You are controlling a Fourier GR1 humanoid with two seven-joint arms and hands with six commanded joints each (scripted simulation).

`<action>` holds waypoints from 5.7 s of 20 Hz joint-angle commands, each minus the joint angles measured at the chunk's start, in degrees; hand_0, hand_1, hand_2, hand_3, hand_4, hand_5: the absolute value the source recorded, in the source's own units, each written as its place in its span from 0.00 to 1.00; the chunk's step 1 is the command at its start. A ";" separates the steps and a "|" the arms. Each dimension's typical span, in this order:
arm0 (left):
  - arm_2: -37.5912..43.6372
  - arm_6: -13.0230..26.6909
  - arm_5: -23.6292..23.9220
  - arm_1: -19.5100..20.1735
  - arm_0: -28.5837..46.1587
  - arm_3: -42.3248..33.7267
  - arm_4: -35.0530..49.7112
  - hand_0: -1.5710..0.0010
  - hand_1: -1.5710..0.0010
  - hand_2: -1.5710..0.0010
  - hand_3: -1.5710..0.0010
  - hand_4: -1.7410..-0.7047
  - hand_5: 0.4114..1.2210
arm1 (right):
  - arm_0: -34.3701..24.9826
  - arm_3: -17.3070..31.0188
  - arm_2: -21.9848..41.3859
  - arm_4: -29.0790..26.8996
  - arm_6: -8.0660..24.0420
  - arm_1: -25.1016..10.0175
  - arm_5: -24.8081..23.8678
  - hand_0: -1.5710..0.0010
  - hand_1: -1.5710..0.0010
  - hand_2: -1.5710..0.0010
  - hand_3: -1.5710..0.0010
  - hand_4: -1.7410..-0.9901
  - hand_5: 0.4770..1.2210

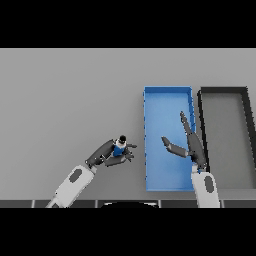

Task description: Pick up the blue pipe and place it into the blue bin.

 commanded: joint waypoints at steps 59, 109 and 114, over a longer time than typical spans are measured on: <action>9.69 6.31 -14.50 -10.48 -1.60 -10.18 -6.76 0.00 0.00 0.00 0.00 0.22 1.00 | -25.71 -14.55 16.36 -17.16 25.80 -1.11 20.92 0.89 0.85 0.84 0.91 0.65 0.06; 11.74 13.94 -17.66 -11.02 -0.68 -9.55 -11.93 1.00 1.00 1.00 1.00 0.76 0.07 | -47.66 -15.19 -8.26 -32.27 36.11 8.87 10.23 0.00 0.00 0.00 0.00 0.32 1.00; 12.11 14.65 -17.48 -10.16 -0.08 -10.57 -11.97 1.00 1.00 1.00 1.00 0.76 0.07 | -49.96 -10.40 -15.20 -26.98 35.25 3.49 9.10 0.00 0.00 0.00 0.00 0.32 1.00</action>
